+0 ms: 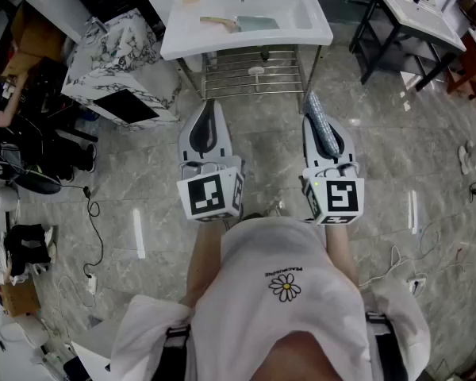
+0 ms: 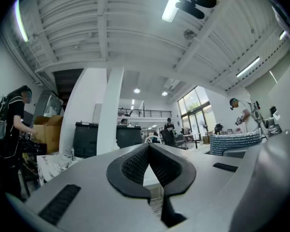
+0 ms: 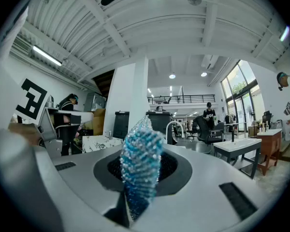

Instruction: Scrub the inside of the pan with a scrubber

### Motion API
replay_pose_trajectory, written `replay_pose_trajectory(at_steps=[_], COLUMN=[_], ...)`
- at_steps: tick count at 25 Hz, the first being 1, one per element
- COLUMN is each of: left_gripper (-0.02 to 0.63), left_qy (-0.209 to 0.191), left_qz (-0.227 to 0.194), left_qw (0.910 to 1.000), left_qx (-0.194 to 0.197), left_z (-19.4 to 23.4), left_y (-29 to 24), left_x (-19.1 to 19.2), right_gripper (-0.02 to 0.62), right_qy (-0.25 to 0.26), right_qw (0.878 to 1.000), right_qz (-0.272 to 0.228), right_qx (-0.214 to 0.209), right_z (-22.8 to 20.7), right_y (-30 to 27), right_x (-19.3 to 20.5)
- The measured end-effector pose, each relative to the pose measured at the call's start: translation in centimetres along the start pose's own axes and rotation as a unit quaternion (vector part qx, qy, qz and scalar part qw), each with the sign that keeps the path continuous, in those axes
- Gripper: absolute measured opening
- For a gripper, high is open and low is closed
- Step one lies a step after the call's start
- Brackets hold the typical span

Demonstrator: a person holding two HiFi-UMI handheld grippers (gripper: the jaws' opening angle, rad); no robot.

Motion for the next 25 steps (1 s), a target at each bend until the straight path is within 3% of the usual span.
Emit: replay_pose_trajectory(at_steps=[8, 16, 25], left_gripper=[0.015, 0.015, 0.015], left_qy=[0.008, 0.013, 0.029], left_qz=[0.005, 0.002, -0.008], left_qw=[1.0000, 0.9999, 0.9996], left_qx=[-0.002, -0.002, -0.002], left_z=[0.0, 0.6, 1.7], left_y=[-0.2, -0.4, -5.1], left_x=[0.5, 1.0, 3.4], right_gripper=[0.061, 0.061, 0.061], right_qy=[0.001, -0.032, -0.055], right_qw=[1.000, 0.999, 0.998], right_qz=[-0.004, -0.021, -0.035], right_qx=[-0.009, -0.002, -0.004], right_z=[-0.1, -0.6, -2.9], right_y=[-0.1, -0.2, -3.9], right_x=[0.2, 0.5, 1.5])
Point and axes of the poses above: the fingertips, and each gripper's own axes: y backward along the fingers, z to its left, x out of its underside, the point moved 4 cm from there along y, backward along the fingers, and after that the axes turned 12 degrees about -z, right-handed, at the moved point
